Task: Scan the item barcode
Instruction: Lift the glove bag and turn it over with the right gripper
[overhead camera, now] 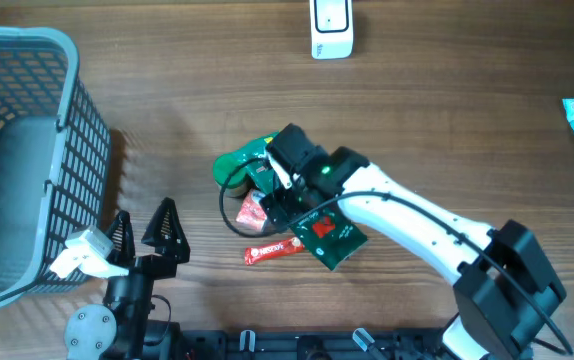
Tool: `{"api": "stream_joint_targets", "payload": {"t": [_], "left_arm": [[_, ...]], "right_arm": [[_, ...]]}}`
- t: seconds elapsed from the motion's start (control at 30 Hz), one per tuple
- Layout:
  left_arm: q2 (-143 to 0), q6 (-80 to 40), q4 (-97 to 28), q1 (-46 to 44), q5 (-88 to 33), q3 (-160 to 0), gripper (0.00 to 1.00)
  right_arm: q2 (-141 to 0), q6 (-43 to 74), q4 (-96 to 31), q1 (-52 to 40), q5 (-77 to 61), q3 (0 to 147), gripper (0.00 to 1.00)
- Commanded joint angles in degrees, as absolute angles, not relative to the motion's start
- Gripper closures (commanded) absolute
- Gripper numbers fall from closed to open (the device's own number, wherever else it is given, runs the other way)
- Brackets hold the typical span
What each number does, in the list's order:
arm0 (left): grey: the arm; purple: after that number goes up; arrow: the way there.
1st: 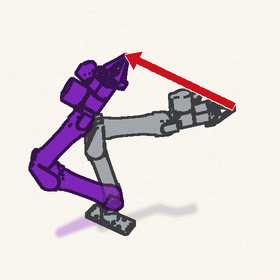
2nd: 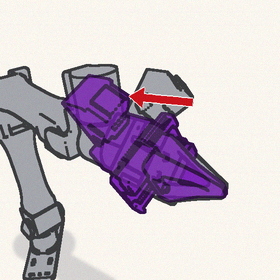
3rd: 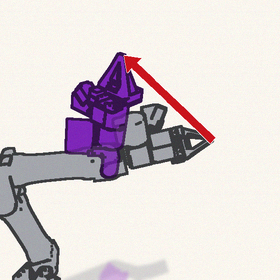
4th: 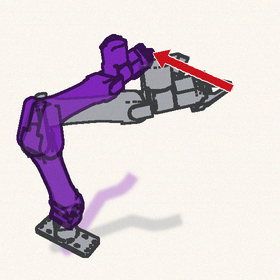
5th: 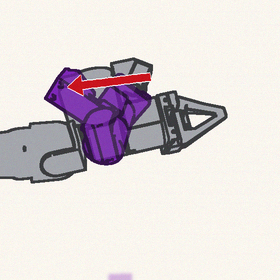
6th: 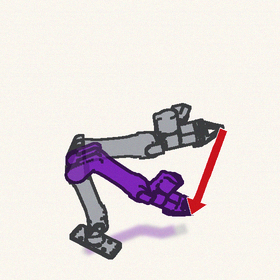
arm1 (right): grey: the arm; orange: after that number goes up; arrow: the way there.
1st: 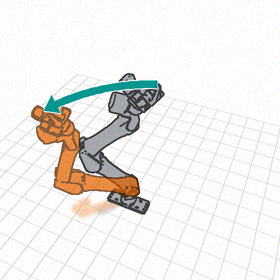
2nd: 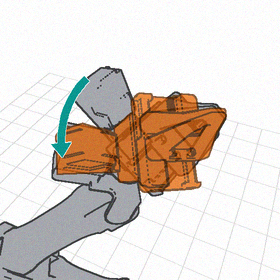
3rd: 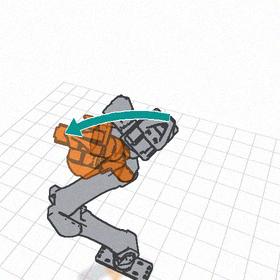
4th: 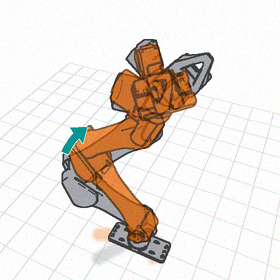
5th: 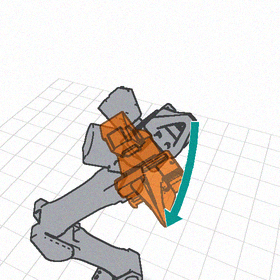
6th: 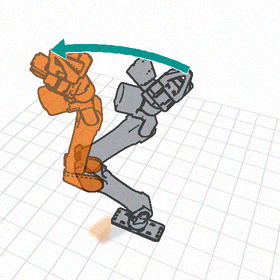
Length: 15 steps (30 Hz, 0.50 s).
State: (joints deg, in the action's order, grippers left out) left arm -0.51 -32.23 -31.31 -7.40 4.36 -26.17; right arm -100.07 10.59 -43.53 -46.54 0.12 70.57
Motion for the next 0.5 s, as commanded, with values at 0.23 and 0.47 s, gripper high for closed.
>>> {"api": "stream_joint_targets", "payload": {"t": [0.23, 0.47], "left_arm": [[-0.3, -31.8, -31.2, -7.7, 3.7, -25.8, 0.00], [-0.3, -31.8, -31.2, -7.7, 3.7, -25.8, 0.00]], "right_arm": [[-101.5, 25.2, -43.4, -58.9, 28.7, 68.9, 0.00], [-110.3, 27.1, -41.9, -58.5, 28.4, 68.9, 0.00]]}}
